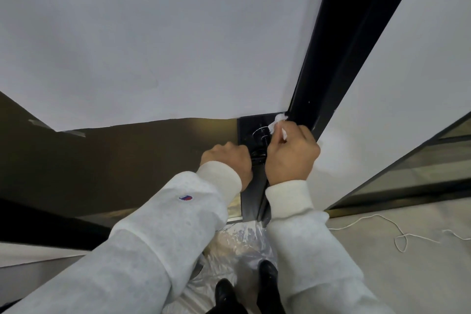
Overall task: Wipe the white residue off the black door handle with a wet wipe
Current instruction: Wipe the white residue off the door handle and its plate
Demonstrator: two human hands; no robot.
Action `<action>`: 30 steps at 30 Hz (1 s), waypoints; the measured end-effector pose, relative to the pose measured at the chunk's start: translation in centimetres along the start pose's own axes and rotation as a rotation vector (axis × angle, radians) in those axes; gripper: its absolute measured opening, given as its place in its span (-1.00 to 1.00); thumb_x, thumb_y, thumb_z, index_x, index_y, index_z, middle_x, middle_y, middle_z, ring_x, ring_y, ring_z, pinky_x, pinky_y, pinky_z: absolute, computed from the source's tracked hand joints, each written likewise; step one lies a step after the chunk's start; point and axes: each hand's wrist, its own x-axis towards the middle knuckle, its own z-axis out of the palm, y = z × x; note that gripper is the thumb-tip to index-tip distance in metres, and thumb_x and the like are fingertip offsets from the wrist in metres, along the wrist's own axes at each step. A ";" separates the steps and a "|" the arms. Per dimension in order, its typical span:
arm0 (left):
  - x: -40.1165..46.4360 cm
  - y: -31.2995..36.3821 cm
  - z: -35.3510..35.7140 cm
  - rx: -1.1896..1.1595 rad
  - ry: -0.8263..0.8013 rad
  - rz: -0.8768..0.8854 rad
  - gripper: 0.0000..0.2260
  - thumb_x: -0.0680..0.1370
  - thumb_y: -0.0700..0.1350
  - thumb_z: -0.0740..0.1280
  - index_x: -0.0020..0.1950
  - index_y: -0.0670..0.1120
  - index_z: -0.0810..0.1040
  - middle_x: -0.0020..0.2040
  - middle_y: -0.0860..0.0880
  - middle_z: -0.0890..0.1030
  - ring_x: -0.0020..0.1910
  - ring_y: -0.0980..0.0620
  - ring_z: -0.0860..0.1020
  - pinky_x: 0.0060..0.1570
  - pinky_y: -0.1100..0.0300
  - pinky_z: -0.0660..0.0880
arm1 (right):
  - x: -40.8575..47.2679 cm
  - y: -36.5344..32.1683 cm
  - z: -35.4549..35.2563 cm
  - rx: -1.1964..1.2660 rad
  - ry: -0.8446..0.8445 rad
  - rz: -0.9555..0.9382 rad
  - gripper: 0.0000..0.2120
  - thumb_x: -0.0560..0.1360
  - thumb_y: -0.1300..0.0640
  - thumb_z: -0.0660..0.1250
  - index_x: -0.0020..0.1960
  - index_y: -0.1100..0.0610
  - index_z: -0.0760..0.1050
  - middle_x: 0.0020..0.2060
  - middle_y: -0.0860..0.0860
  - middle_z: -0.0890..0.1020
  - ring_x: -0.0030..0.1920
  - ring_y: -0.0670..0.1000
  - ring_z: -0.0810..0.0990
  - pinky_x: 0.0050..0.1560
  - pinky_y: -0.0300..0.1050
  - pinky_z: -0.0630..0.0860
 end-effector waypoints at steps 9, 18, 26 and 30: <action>-0.1 -0.5 0.2 -0.022 -0.009 0.041 -0.87 0.52 -0.08 0.26 0.04 -0.05 0.50 -0.03 -0.08 0.55 -0.14 -0.15 0.47 -0.20 0.04 0.42 | -0.6 1.1 1.7 0.048 0.043 0.119 -0.77 0.56 0.18 0.36 -0.26 0.22 0.62 -0.43 0.10 0.54 -0.45 0.04 0.41 -0.36 -0.30 0.15; -0.7 -2.1 -0.6 -0.207 -0.085 0.154 -0.72 0.50 0.07 0.19 0.07 -0.03 0.54 0.02 -0.13 0.60 -0.02 -0.22 0.54 -0.07 0.06 0.50 | -1.9 0.9 1.9 0.101 0.015 -0.087 -0.72 0.46 0.35 0.21 -0.01 0.31 0.68 -0.03 0.20 0.65 -0.03 0.16 0.64 0.12 -0.38 0.44; 0.7 -6.2 -0.1 -1.081 -0.364 0.111 -0.82 0.63 -0.14 0.29 0.06 -0.20 0.65 -0.15 -0.11 0.72 -0.44 0.07 0.38 -0.50 0.26 0.32 | 0.3 2.5 0.4 -0.045 -0.191 -0.517 -0.81 0.38 0.50 0.36 -0.07 0.33 0.67 -0.14 0.15 0.67 -0.17 0.21 0.59 -0.18 -0.03 0.57; 1.0 -6.1 -0.1 -1.007 -0.399 0.086 -0.79 0.62 -0.05 0.31 0.04 -0.15 0.67 -0.19 -0.04 0.71 -0.48 0.09 0.34 -0.51 0.29 0.32 | 2.5 3.8 -0.5 -0.200 -0.383 -0.764 -0.76 0.31 0.51 0.44 -0.06 0.32 0.65 -0.18 0.14 0.65 -0.20 0.21 0.56 -0.26 0.02 0.57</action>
